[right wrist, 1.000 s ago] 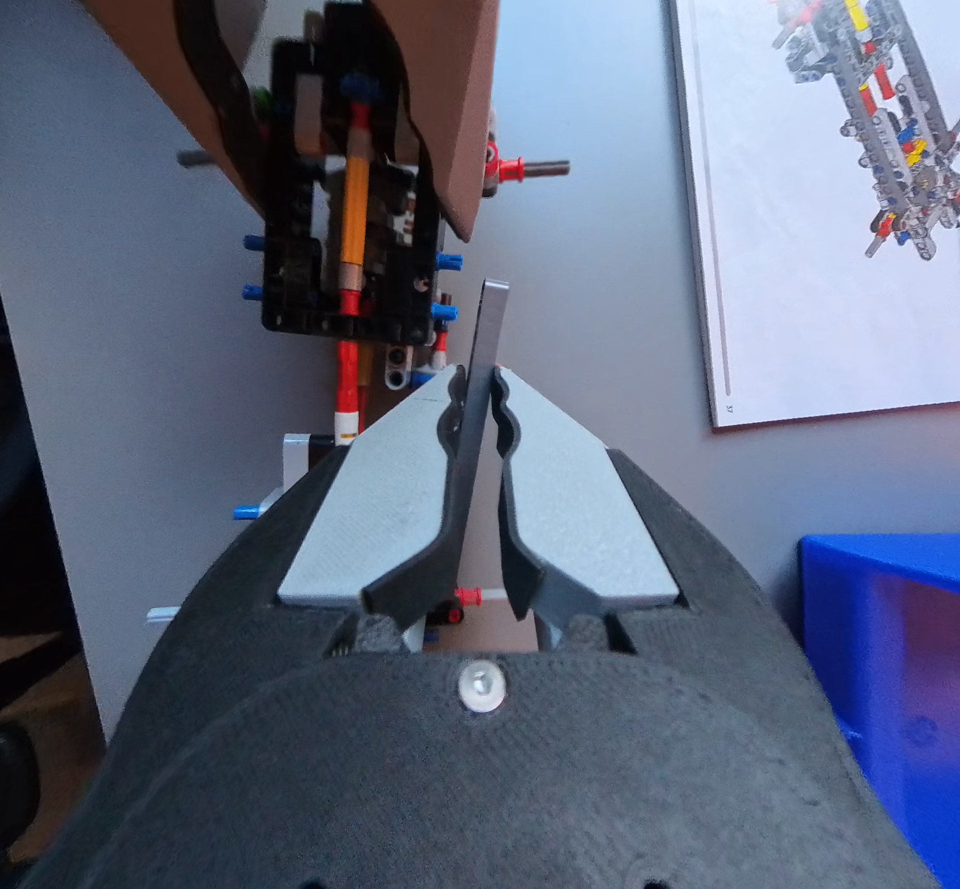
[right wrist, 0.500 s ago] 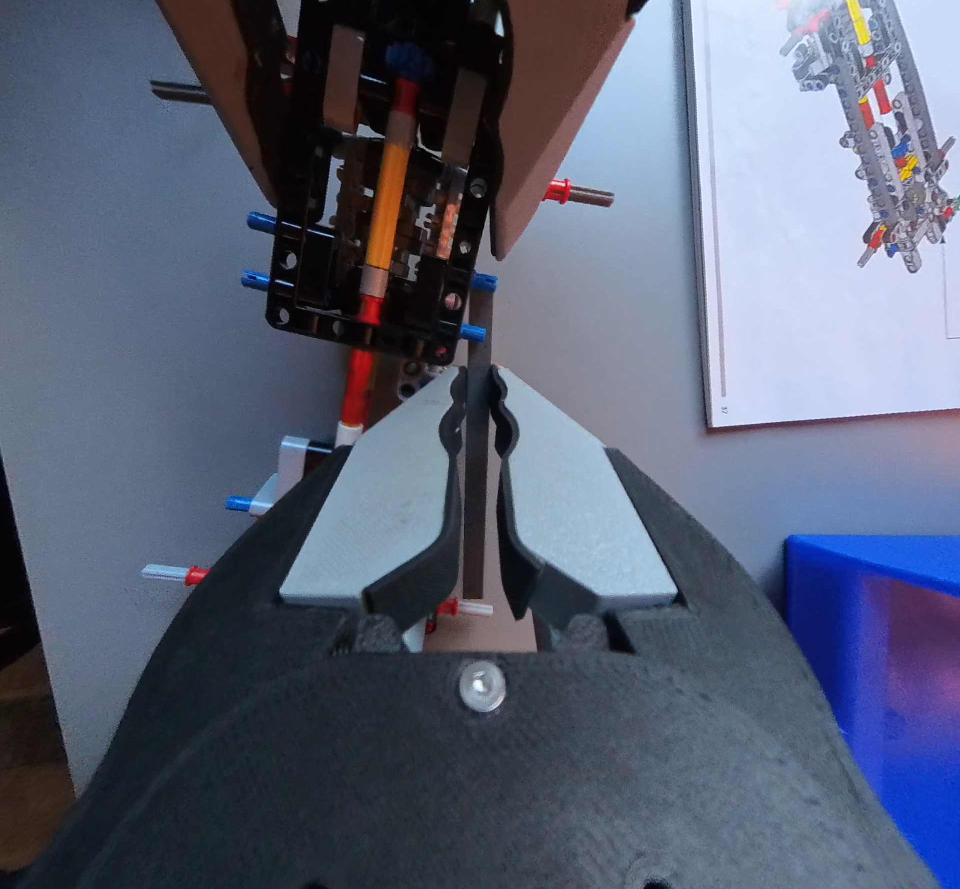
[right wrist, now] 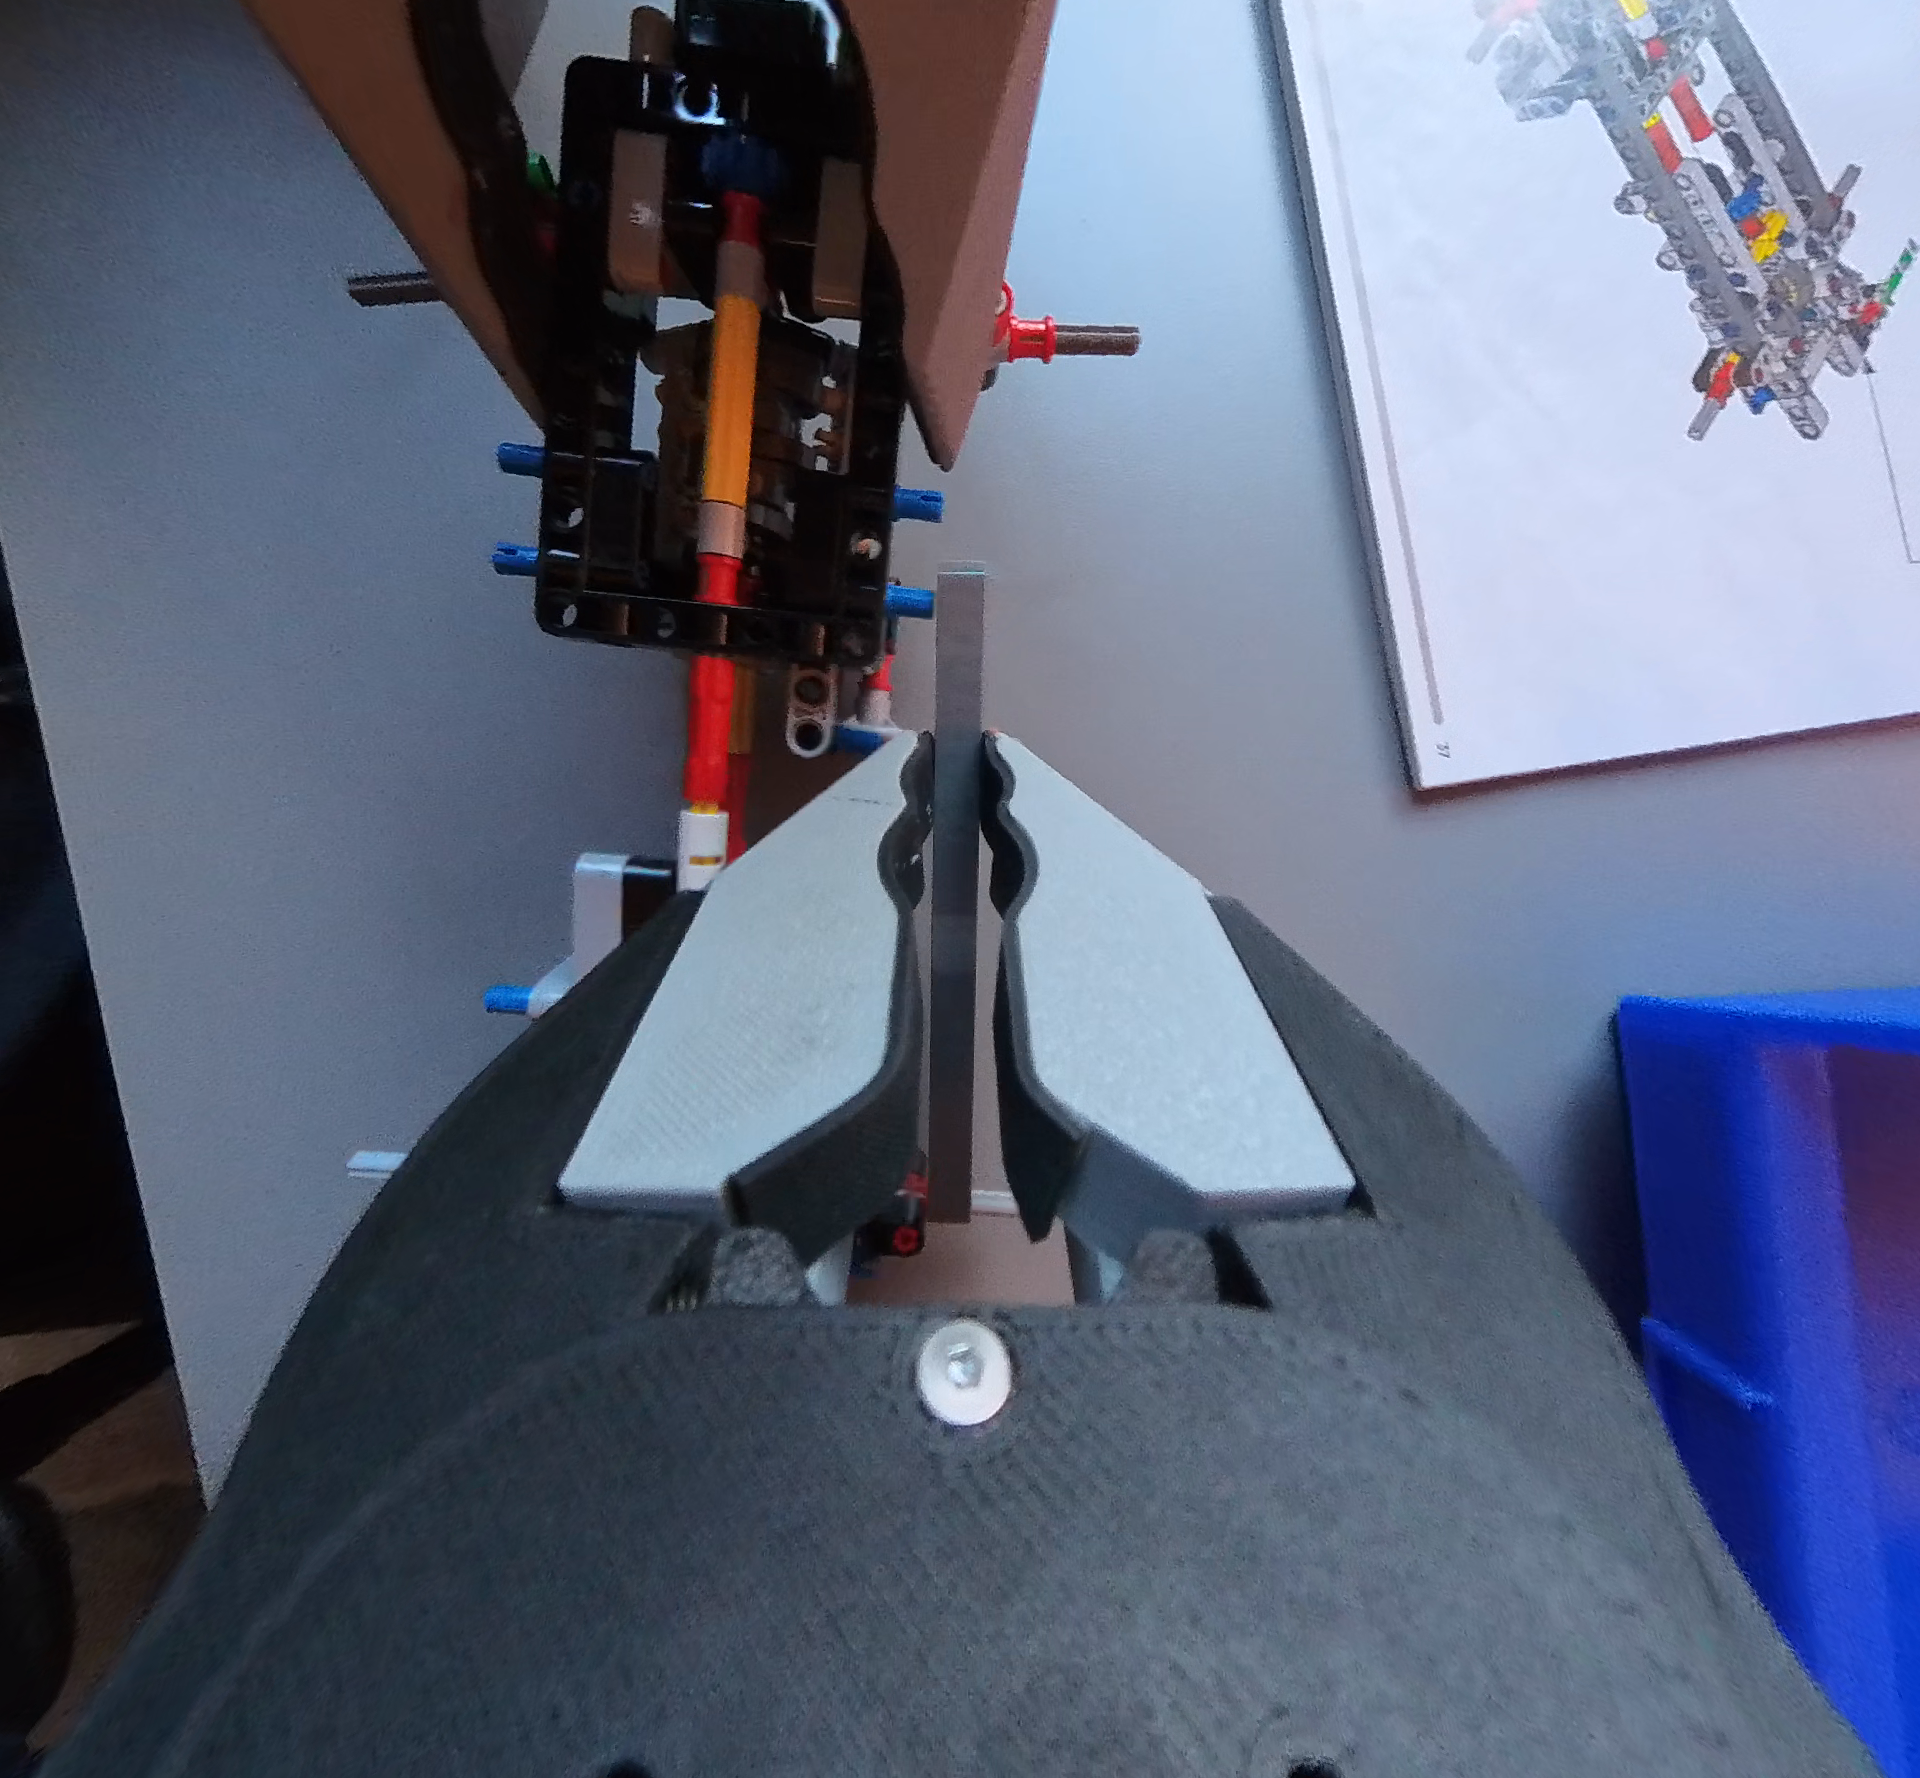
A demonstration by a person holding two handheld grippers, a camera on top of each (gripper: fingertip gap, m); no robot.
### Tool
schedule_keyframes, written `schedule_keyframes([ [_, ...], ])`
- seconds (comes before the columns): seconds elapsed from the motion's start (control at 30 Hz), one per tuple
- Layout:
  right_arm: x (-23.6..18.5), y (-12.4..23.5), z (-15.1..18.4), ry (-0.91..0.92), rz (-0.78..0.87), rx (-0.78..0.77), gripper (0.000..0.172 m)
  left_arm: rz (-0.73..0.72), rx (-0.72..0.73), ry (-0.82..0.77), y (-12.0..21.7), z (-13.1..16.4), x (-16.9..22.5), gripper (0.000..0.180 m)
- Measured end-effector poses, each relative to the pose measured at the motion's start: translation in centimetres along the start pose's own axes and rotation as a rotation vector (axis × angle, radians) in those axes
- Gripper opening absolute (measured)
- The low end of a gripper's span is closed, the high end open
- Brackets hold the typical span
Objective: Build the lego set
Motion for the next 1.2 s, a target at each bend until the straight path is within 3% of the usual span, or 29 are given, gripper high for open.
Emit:
schedule_keyframes([
  [0.43,-0.1,-0.2,0.1,-0.010,-0.008,-0.018,0.005,-0.032,0.033,0.056,-0.5,0.4,0.6,0.064],
  [0.63,-0.2,0.1,0.0,-0.017,0.011,-0.014,0.005,-0.111,0.006,-0.017,-0.2,0.1,1.1,0.075],
  [1.2,-0.3,0.7,0.3,-0.042,0.016,0.003,0.005,-0.225,-0.079,-0.104,-0.7,-1.9,1.6,0.078],
])
Point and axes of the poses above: each gripper's, where its closed fingertips meet, y back along the fingers, z out of its underside, x = y × z across the jaws, the point moved 10 cm from there along y, back along the fingers, and after that the axes turned 11 degrees about -z, right-handed, at the moved point
